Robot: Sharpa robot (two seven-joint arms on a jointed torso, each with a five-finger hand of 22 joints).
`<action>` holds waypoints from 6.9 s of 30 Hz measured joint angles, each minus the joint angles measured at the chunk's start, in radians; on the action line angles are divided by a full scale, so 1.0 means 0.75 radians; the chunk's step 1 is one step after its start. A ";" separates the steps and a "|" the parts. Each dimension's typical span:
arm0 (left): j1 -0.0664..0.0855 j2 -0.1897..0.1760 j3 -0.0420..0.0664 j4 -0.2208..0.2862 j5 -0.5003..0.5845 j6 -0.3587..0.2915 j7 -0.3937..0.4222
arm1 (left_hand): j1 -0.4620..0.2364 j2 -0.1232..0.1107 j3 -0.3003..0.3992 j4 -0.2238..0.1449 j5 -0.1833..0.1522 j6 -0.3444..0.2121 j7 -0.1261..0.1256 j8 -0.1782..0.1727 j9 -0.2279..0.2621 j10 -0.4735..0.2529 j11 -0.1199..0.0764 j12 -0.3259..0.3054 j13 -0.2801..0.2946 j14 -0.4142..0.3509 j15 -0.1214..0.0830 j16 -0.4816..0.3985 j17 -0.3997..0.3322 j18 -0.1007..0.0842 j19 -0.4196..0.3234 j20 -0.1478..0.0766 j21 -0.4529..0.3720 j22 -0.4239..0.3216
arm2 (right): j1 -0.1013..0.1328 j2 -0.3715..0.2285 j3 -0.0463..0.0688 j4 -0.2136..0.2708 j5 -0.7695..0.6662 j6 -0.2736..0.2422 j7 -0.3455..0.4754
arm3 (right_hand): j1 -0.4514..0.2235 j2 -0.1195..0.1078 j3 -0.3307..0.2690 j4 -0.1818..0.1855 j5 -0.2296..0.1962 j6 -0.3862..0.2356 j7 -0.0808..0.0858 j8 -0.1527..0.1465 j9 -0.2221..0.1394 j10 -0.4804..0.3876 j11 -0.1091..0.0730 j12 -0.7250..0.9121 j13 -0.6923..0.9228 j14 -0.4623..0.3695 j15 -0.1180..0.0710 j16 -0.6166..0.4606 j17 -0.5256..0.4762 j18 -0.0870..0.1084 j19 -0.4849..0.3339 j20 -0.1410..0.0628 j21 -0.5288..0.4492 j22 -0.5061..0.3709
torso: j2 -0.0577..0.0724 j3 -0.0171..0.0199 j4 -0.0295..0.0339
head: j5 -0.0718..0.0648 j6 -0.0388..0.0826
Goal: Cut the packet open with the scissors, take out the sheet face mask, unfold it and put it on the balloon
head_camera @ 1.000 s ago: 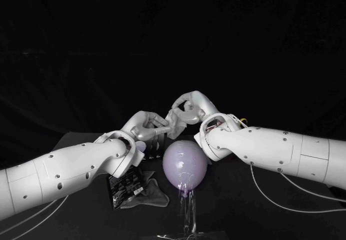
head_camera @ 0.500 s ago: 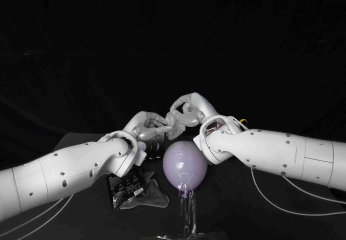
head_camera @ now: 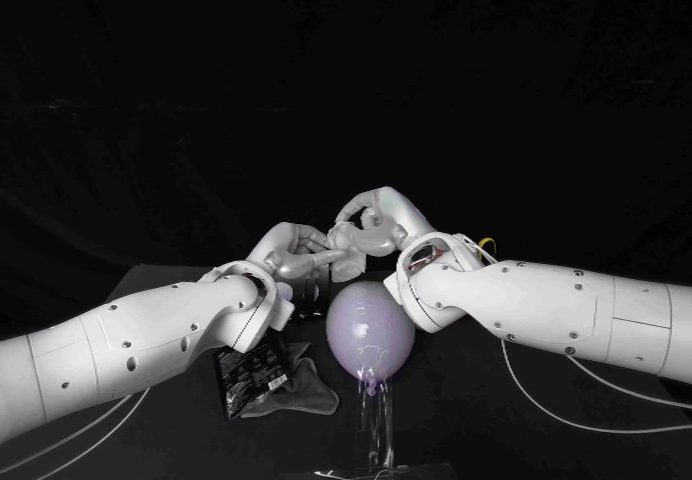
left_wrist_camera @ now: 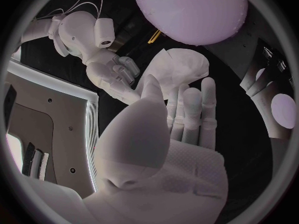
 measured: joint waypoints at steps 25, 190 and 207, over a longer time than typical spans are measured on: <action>0.000 -0.005 0.001 -0.007 0.017 -0.019 0.017 | 0.313 0.137 0.306 -0.069 -0.009 0.190 -0.062 0.042 0.003 0.129 -0.066 -0.054 -0.035 0.071 -0.056 0.019 0.101 0.006 -0.010 -0.062 0.115 0.090 | 0.000 -0.018 -0.001 -0.015 0.000 0.009 -0.004 | -0.009 -0.009 0.004 -0.004 -0.003 -0.003 -0.004 0.000 0.000 -0.001 0.000 -0.001 0.000 0.000 0.000 0.001 -0.001 0.000 -0.003 0.002 -0.001 0.000 | 0.000 0.0010 -0.0013 | 0.002 -0.002; 0.004 -0.018 0.025 -0.046 0.262 0.023 0.142 | -0.400 -0.211 1.229 -0.517 0.004 0.082 -0.017 -0.020 0.311 -0.005 -0.028 0.040 0.106 -0.062 -0.019 -0.020 -0.091 0.001 -0.158 -0.029 0.247 0.197 | -0.002 -0.050 -0.011 -0.053 0.048 0.103 0.075 | -0.027 0.021 -0.055 -0.096 -0.004 -0.025 0.008 0.041 0.037 -0.026 0.007 -0.077 0.001 0.000 0.001 -0.010 0.000 0.000 0.000 0.010 -0.015 0.000 | 0.000 0.0008 0.0001 | 0.006 0.008; -0.031 0.012 0.016 -0.056 0.158 0.078 0.126 | -0.477 -0.305 1.007 -0.420 0.004 0.081 -0.017 -0.042 0.276 0.019 -0.019 -0.011 0.057 -0.080 -0.011 -0.026 -0.102 0.000 -0.127 0.013 0.091 0.087 | -0.001 -0.029 0.000 -0.070 0.102 -0.001 0.111 | -0.027 0.021 -0.051 -0.100 0.000 -0.021 0.007 0.044 0.037 -0.022 0.011 -0.072 -0.001 0.000 0.001 -0.015 0.000 0.000 -0.002 0.012 -0.013 0.001 | 0.001 0.0000 0.0003 | 0.009 0.007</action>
